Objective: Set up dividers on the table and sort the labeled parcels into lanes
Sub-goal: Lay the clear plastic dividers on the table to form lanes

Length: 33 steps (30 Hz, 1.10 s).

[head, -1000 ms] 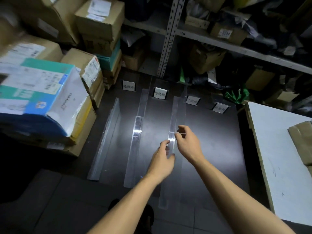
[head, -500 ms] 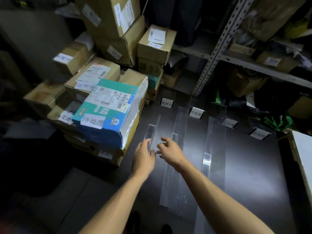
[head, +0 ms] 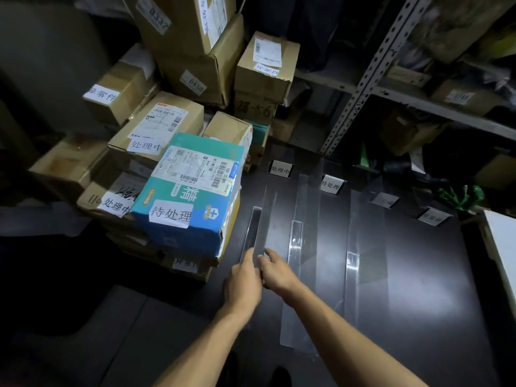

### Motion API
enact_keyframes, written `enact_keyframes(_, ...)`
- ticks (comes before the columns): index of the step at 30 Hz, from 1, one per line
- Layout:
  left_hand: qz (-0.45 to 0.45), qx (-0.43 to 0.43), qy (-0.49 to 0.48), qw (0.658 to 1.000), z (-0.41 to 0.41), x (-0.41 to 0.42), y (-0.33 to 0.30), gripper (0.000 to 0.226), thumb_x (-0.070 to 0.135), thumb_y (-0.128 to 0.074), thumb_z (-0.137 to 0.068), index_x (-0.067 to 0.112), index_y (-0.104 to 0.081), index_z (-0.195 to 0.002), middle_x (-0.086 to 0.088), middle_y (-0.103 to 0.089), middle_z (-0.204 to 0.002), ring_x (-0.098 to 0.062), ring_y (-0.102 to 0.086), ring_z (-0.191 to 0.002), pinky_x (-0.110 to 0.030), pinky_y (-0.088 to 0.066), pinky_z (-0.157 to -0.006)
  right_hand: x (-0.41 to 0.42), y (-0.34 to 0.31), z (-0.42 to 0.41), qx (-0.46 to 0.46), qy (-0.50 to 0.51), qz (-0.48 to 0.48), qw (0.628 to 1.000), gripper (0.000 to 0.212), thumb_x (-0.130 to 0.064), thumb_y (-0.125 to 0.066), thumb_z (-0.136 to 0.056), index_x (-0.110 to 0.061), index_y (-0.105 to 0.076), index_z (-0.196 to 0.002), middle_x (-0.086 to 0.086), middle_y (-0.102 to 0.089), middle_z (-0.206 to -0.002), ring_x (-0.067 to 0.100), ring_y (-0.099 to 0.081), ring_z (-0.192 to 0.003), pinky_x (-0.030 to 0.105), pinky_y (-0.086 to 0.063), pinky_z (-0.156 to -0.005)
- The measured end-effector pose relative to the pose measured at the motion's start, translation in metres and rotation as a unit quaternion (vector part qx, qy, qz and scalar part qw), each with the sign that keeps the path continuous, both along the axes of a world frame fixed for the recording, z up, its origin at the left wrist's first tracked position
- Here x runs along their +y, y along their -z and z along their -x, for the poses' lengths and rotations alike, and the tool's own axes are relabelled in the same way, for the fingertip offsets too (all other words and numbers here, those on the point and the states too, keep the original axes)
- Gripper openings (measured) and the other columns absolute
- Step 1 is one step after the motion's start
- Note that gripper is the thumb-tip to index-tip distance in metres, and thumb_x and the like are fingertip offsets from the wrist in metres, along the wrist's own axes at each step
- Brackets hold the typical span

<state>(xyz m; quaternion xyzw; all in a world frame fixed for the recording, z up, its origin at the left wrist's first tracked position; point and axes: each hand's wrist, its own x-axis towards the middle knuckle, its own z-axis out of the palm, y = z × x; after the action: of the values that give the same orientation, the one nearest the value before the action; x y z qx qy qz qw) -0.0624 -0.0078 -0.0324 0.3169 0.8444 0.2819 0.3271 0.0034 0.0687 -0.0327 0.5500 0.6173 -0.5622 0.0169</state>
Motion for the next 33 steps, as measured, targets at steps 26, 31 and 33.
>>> enact_keyframes(26, -0.245, -0.112, 0.163, 0.949, -0.154, 0.163, -0.131, 0.054, 0.025, -0.048, -0.093, 0.045, -0.036, -0.142, 0.011, -0.052, -0.135, -0.003, -0.052, -0.114, -0.015, -0.039, -0.083, 0.182, -0.162, -0.162, 0.237, 0.153, -0.134, 0.95, 0.032, -0.033, -0.045, -0.097, -0.064, -0.055, -0.1, -0.028, -0.064, -0.094, -0.001, -0.071, -0.071, 0.028, -0.057, -0.053)
enact_keyframes(31, -0.208, -0.246, 0.197, 0.926, -0.246, 0.221, -0.115, 0.06, 0.02, -0.05, -0.087, 0.046, -0.038, -0.14, 0.014, -0.05, -0.135, -0.002, -0.051, -0.118, -0.019, -0.043, -0.091, 0.235, -0.155, -0.263, 0.2, 0.189, -0.105, 0.956, 0.04, -0.027, -0.038, -0.092, -0.057, -0.059, -0.109, -0.016, -0.063, -0.11, 0.008, -0.072, -0.079, 0.033, -0.059, -0.056)
enact_keyframes(33, -0.18, -0.284, 0.2, 0.92, -0.278, 0.24, -0.103, 0.062, 0.018, -0.052, -0.087, 0.047, -0.037, -0.14, 0.017, -0.05, -0.132, -0.003, -0.049, -0.121, -0.026, -0.043, -0.098, 0.254, -0.143, -0.298, 0.179, 0.207, -0.085, 0.958, 0.044, -0.024, -0.035, -0.09, -0.055, -0.06, -0.109, -0.008, -0.063, -0.108, 0.017, -0.071, -0.082, 0.037, -0.059, -0.059)
